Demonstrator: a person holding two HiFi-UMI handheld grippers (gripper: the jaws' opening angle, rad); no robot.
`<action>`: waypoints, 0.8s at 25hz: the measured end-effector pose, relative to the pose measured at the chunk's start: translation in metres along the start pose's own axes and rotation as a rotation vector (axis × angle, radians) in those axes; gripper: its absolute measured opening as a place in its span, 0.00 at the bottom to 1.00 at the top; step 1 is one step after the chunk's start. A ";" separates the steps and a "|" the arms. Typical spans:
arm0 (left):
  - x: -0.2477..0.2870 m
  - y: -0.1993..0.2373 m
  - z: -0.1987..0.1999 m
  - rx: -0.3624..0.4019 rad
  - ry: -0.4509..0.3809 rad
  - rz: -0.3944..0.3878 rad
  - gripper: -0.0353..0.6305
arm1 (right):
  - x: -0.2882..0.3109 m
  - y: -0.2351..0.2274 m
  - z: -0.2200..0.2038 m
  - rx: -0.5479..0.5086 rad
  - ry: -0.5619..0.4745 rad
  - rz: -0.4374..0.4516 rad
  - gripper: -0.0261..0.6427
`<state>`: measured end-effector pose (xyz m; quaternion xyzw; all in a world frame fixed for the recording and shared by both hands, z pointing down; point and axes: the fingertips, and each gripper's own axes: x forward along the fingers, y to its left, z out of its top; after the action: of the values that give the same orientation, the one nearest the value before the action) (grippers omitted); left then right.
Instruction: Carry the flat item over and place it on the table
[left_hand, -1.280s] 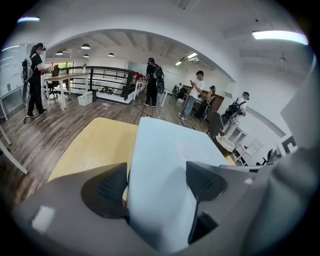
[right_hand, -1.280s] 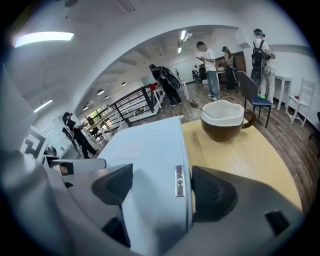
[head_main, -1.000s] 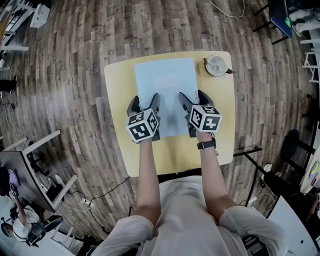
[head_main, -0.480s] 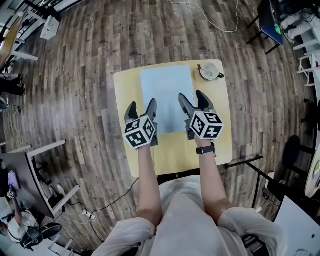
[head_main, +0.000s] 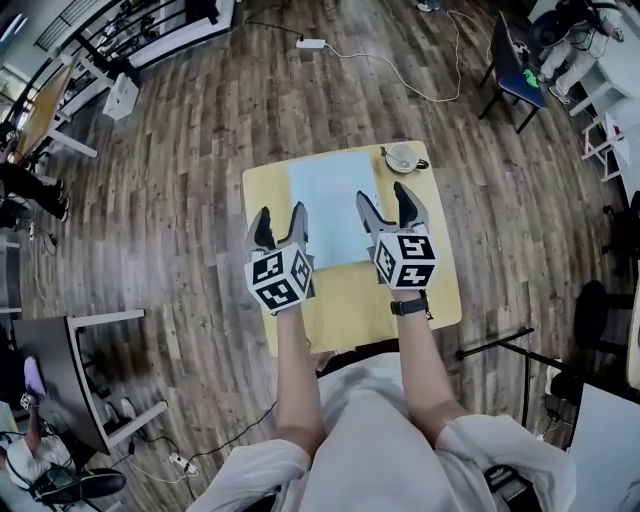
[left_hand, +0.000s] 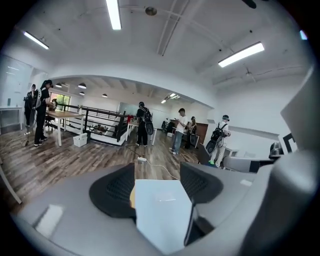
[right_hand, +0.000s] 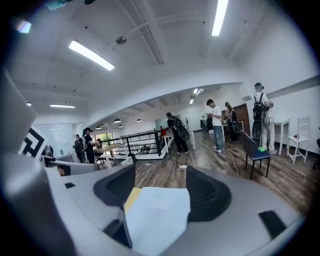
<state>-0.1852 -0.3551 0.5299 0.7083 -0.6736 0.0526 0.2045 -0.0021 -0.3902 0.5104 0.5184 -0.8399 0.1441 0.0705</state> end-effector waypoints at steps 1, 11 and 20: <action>-0.007 -0.003 0.005 0.014 -0.015 0.004 0.48 | -0.008 0.003 0.006 -0.002 -0.016 0.005 0.53; -0.072 -0.036 0.066 0.113 -0.177 -0.016 0.37 | -0.073 0.037 0.076 -0.082 -0.223 0.021 0.29; -0.119 -0.057 0.095 0.172 -0.291 -0.025 0.28 | -0.119 0.058 0.103 -0.163 -0.304 0.008 0.14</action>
<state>-0.1590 -0.2777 0.3890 0.7316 -0.6802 0.0045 0.0440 0.0030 -0.2968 0.3707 0.5234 -0.8520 -0.0042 -0.0160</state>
